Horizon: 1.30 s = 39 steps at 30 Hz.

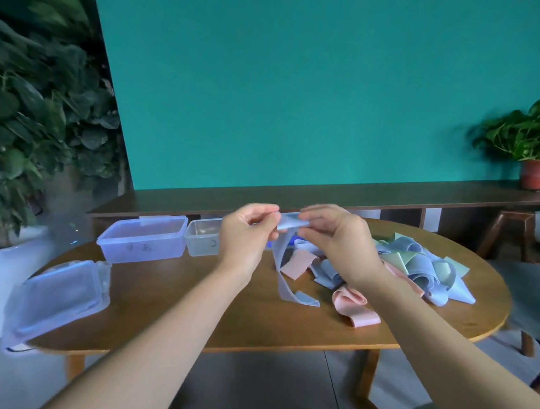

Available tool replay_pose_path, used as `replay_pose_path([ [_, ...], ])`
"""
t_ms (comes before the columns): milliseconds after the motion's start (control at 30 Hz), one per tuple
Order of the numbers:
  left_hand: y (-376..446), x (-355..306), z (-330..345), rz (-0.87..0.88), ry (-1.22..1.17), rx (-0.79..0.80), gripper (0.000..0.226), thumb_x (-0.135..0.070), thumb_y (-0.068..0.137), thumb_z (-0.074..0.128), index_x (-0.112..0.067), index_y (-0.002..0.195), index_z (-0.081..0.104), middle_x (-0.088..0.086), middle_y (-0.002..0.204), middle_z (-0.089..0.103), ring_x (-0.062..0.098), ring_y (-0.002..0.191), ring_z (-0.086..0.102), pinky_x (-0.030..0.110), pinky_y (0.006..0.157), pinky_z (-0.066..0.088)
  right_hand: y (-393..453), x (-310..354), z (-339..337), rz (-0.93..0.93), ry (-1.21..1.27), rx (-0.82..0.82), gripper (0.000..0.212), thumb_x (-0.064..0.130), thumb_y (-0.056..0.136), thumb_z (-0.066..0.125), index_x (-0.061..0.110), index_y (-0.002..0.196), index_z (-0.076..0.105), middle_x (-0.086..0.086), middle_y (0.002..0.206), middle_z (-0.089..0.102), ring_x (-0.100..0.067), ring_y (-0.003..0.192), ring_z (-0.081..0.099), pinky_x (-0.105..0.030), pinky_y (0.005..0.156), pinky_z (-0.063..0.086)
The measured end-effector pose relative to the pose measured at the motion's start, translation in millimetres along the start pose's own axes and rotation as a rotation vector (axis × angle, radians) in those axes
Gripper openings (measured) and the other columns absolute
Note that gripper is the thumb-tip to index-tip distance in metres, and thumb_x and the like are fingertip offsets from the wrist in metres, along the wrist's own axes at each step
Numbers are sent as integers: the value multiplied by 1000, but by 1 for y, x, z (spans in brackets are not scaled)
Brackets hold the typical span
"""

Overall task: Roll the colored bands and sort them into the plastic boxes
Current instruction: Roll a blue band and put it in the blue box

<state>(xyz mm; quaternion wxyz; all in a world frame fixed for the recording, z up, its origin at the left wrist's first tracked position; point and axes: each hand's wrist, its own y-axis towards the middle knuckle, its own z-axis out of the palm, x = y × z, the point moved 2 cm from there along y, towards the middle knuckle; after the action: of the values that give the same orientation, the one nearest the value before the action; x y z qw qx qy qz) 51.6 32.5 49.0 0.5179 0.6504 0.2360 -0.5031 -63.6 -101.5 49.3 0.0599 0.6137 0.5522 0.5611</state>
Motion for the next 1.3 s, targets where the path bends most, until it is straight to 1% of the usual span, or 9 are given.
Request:
replay_pose_path([
  [100,-2,-20,-17,14,-30,-21,6,-7,88,74,-12,91,76,6,77,76,19,68,72,33,75,60,7,20,5,-31,-8,-4,19,11,87,77,12,107,78,0,105,74,-7,89,71,-14,83,55],
  [233,-13,-48,-41,31,-65,-15,4,-5,91,71,-6,92,74,5,73,75,21,72,74,34,78,61,7,48,10,-33,97,-5,12,16,89,76,18,101,78,8,94,75,0,83,71,-16,78,55],
  [367,-25,-72,-63,54,-91,32,18,-21,96,67,-4,94,73,10,75,74,25,77,74,36,80,61,8,79,13,-21,233,0,11,19,90,75,12,98,78,-5,80,77,-13,59,67,-40,71,60],
  [433,-30,-85,-74,97,-79,58,22,-24,94,70,-3,95,73,12,76,74,25,75,74,33,76,61,11,92,16,-25,289,21,10,19,90,76,11,97,77,-6,78,76,-18,53,62,-45,68,58],
  [633,-22,-95,-100,173,96,83,12,-12,88,77,-5,98,74,7,71,73,15,59,67,23,57,52,26,106,35,32,395,90,11,16,89,76,8,98,75,-5,80,77,-19,52,60,-29,59,56],
  [767,-10,-61,-106,126,209,87,6,-16,88,76,-13,93,76,4,72,74,14,59,67,24,53,49,29,76,58,109,338,158,16,16,89,76,4,99,75,-8,79,76,-15,51,61,-22,57,51],
  [933,6,23,-110,2,387,121,2,-20,89,75,-19,91,76,-2,72,75,13,63,70,16,50,48,14,7,106,246,224,316,13,17,92,72,6,98,76,1,59,68,-5,46,58,-12,50,44],
  [1100,25,98,-113,-85,460,147,5,-18,89,74,-19,92,77,-1,72,75,10,63,70,7,53,42,12,-58,151,312,145,372,15,20,90,75,11,101,77,0,70,73,-12,59,68,-19,66,53],
  [1300,61,146,-115,-142,471,146,7,-21,89,74,-19,96,77,-6,72,75,8,61,70,9,59,45,30,-100,186,367,180,360,16,15,89,75,5,102,76,-1,78,73,-9,58,66,-14,63,52],
])
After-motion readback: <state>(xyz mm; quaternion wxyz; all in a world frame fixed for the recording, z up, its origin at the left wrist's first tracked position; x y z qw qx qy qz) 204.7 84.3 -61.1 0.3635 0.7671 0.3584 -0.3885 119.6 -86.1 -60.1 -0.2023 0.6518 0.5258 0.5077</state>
